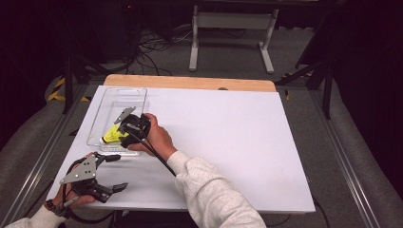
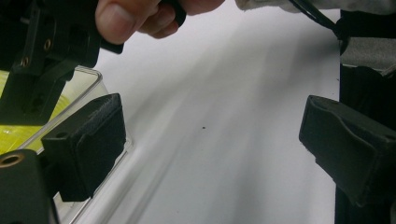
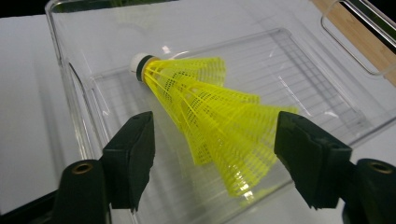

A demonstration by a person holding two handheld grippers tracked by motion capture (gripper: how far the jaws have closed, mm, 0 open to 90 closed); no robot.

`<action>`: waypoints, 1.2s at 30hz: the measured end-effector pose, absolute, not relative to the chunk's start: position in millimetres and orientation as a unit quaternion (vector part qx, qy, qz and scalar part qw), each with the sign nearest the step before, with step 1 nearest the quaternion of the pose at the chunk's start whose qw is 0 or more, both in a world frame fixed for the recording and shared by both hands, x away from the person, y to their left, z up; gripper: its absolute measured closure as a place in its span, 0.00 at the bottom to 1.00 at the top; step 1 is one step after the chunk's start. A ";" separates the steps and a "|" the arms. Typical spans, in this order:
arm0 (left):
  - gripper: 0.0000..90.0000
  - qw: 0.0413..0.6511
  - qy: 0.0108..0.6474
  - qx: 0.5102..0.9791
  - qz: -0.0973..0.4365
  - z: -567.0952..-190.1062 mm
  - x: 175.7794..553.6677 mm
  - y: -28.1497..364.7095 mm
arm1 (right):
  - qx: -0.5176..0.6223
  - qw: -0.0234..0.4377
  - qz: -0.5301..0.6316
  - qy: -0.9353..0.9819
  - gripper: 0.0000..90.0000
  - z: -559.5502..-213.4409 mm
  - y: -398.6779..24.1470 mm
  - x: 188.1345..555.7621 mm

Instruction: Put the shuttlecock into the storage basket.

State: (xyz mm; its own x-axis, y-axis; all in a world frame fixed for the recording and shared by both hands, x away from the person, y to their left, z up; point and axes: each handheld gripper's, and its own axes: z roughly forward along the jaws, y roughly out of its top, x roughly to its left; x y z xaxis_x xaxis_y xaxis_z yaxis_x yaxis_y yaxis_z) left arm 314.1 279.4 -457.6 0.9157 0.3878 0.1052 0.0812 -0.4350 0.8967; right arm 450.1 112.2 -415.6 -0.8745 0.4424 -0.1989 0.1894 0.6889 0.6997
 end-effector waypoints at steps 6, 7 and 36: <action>0.09 0.513 0.140 0.834 0.149 -457.6 313.8 278.8 | 0.183 0.191 0.360 0.895 0.29 -406.4 102.0 448.0; 0.09 0.513 0.141 0.834 0.149 -457.6 313.8 278.7 | 0.182 0.191 0.361 0.895 0.29 -405.4 100.6 447.7; 0.09 0.502 0.142 0.839 0.155 -458.5 316.5 276.9 | 0.177 0.249 0.390 0.869 0.27 -386.0 45.9 432.1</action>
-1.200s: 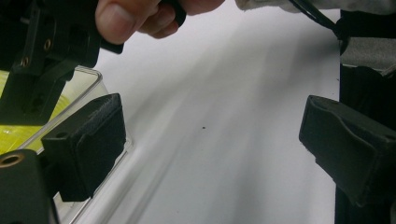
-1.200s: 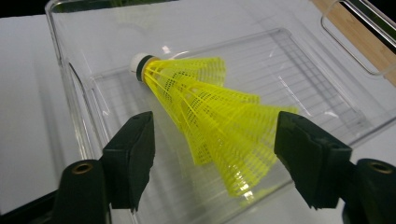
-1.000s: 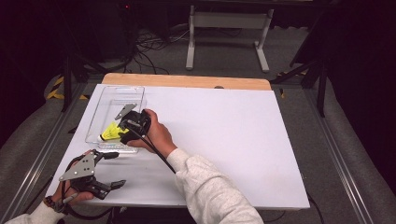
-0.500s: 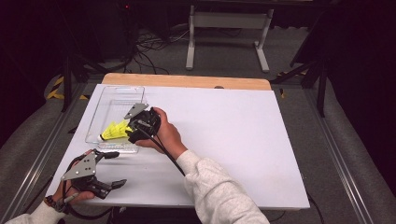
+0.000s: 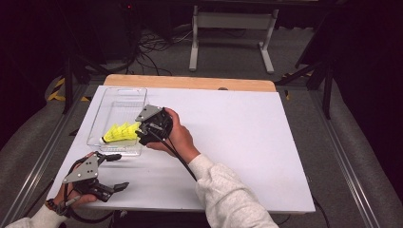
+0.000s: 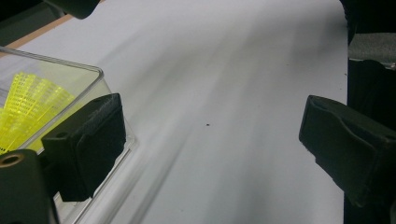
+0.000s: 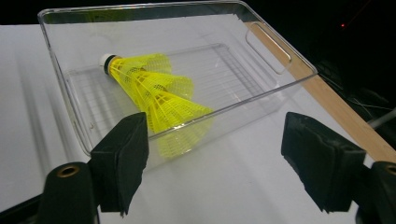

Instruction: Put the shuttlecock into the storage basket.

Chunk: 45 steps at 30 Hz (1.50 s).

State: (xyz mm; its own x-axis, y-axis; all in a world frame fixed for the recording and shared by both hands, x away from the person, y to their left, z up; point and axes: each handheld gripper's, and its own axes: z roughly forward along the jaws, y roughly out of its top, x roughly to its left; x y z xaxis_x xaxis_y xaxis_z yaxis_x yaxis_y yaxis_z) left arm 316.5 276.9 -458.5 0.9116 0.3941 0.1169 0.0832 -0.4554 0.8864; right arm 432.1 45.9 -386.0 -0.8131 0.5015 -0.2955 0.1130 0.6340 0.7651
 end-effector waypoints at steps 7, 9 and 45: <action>0.09 0.501 0.144 0.839 0.158 -458.5 316.8 276.9 | 0.177 0.259 0.390 0.865 0.25 -385.0 33.4 429.1; 0.09 0.501 0.144 0.839 0.158 -458.4 317.0 276.9 | 0.178 0.262 0.389 0.865 0.25 -384.9 32.0 428.6; 0.09 0.493 0.145 0.842 0.161 -459.0 318.9 273.7 | 0.186 0.316 0.379 0.850 0.21 -381.2 -28.0 411.8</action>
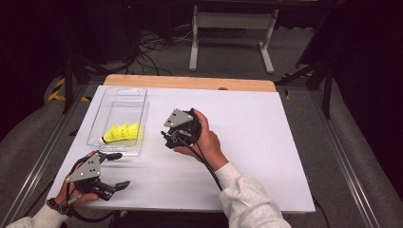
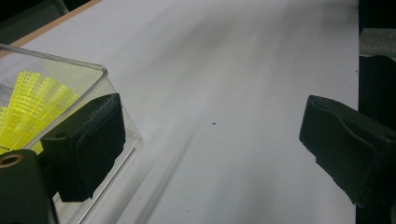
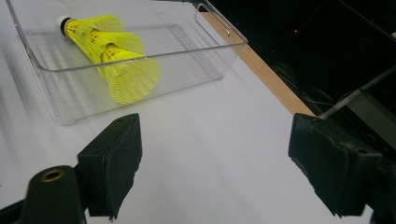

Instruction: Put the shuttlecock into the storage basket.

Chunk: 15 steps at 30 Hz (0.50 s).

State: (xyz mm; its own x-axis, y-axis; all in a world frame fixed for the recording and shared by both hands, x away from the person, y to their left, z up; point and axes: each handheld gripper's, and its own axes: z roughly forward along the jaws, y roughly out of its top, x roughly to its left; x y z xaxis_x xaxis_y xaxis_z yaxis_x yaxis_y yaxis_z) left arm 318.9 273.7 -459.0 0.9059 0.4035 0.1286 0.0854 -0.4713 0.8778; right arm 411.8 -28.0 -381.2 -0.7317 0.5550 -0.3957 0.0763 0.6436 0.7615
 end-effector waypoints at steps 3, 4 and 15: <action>0.09 0.493 0.144 0.843 0.162 -459.0 319.1 273.3 | 0.188 0.319 0.377 0.849 0.20 -382.8 -34.8 411.1; 0.09 0.493 0.144 0.843 0.162 -459.0 319.1 273.3 | 0.189 0.320 0.377 0.848 0.20 -383.0 -36.5 410.7; 0.09 0.492 0.146 0.842 0.164 -459.3 319.3 273.2 | 0.194 0.332 0.380 0.842 0.20 -383.7 -56.9 405.3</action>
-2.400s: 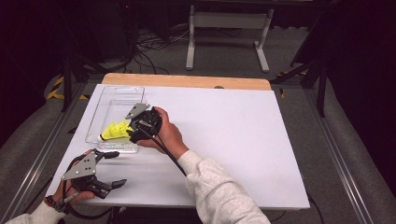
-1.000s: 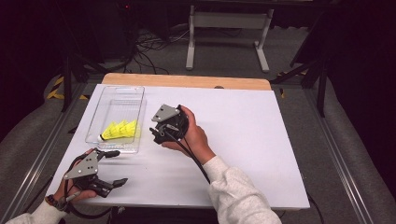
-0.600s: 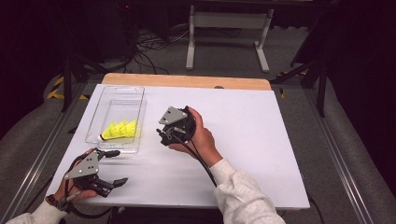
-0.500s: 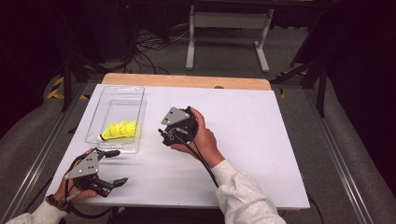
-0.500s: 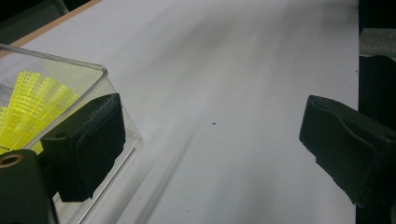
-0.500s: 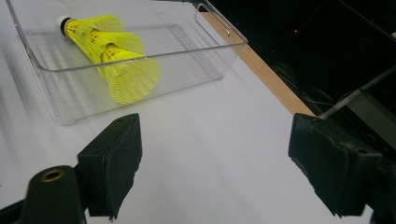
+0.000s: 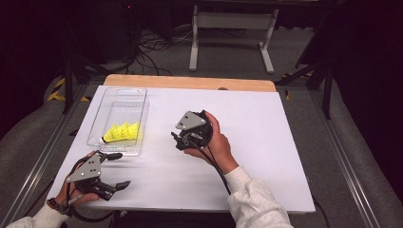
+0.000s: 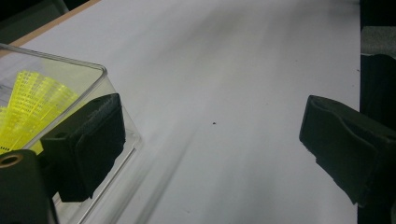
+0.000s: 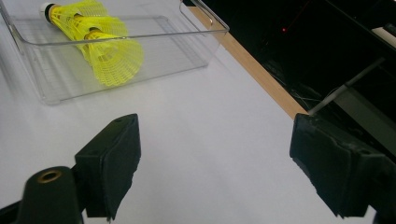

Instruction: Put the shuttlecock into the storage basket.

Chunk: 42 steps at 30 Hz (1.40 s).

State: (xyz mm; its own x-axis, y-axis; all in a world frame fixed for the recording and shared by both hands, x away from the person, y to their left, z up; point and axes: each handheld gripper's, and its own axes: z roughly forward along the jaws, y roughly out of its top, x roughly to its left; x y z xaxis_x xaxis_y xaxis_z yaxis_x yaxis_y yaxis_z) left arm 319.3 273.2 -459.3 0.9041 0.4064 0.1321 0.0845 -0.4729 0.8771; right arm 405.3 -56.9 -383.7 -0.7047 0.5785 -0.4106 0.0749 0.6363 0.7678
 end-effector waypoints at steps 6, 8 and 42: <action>0.09 0.491 0.145 0.843 0.164 -459.4 319.5 272.7 | 0.198 0.335 0.379 0.840 0.19 -384.9 -66.3 403.9; 0.09 0.491 0.145 0.843 0.164 -459.4 319.7 272.8 | 0.199 0.336 0.379 0.839 0.19 -385.9 -69.1 403.1; 0.08 0.488 0.144 0.844 0.167 -458.9 319.6 272.4 | 0.201 0.355 0.374 0.833 0.15 -388.0 -111.8 382.1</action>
State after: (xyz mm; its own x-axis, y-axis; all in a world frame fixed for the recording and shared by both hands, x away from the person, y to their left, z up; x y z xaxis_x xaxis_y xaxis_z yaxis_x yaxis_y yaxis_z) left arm 319.6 272.4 -458.9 0.9029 0.4058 0.1415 0.0797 -0.4816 0.8727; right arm 382.1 -111.8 -388.0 -0.6672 0.6003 -0.4410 0.0693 0.6395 0.7656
